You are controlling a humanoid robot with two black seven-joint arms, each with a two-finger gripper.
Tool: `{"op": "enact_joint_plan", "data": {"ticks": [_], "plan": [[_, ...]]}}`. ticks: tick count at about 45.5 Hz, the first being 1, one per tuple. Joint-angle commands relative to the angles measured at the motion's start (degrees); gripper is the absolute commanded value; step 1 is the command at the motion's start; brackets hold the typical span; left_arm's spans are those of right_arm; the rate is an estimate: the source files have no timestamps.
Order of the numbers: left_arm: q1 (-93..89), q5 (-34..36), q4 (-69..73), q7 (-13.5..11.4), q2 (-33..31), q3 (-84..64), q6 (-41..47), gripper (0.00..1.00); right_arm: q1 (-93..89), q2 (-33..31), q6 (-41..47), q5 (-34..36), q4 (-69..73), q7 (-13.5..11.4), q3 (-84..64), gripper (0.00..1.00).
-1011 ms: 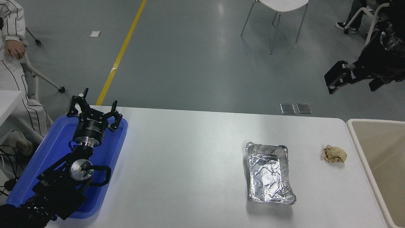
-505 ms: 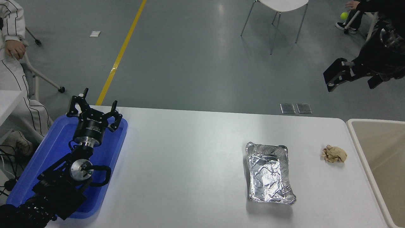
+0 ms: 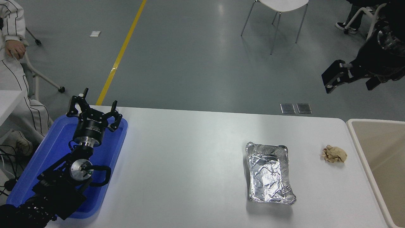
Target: Pick up foil plate and place in dustbin
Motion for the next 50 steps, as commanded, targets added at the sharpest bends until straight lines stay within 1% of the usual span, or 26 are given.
{"op": "enact_joint_plan", "data": {"ticks": [1,7,12,18,27,33,44,47,50], "plan": [[0.0,0.0,0.1,0.0,0.1,0.0,0.0,1.00,-1.1,0.1,0.0,0.2,0.1,0.1,0.2,1.00],[0.0,0.0,0.0,0.0,0.0,0.0,0.0,1.00,-3.8,0.3,0.0,1.8,0.1,0.1,1.8,1.00],[0.0,0.0,0.0,0.0,0.0,0.0,0.0,1.00,-7.4,0.5,0.0,1.8,-0.1,0.1,2.5,1.00],[0.0,0.0,0.0,0.0,0.0,0.0,-0.1,1.00,-14.9,0.1,0.0,1.8,-1.3,0.1,7.4,1.00],[0.0,0.0,0.0,0.0,0.0,0.0,-0.1,1.00,-20.5,-0.1,-0.2,2.6,-1.1,0.1,10.4,0.99],[0.0,0.0,-0.1,-0.1,0.0,0.0,-0.1,1.00,-25.8,0.0,-12.9,2.6,-1.1,0.1,11.4,1.00],[0.0,0.0,-0.1,0.0,0.0,0.0,-0.1,1.00,-38.5,0.7,-26.2,2.6,-2.6,0.1,14.7,1.00],[0.0,0.0,-0.1,0.0,0.0,0.0,-0.1,1.00,-41.4,1.0,-28.6,2.7,-4.4,0.1,15.4,1.00],[0.0,0.0,0.0,0.0,0.0,0.0,-0.1,1.00,-44.2,2.8,-30.4,3.4,-6.3,0.0,16.3,1.00]]}}
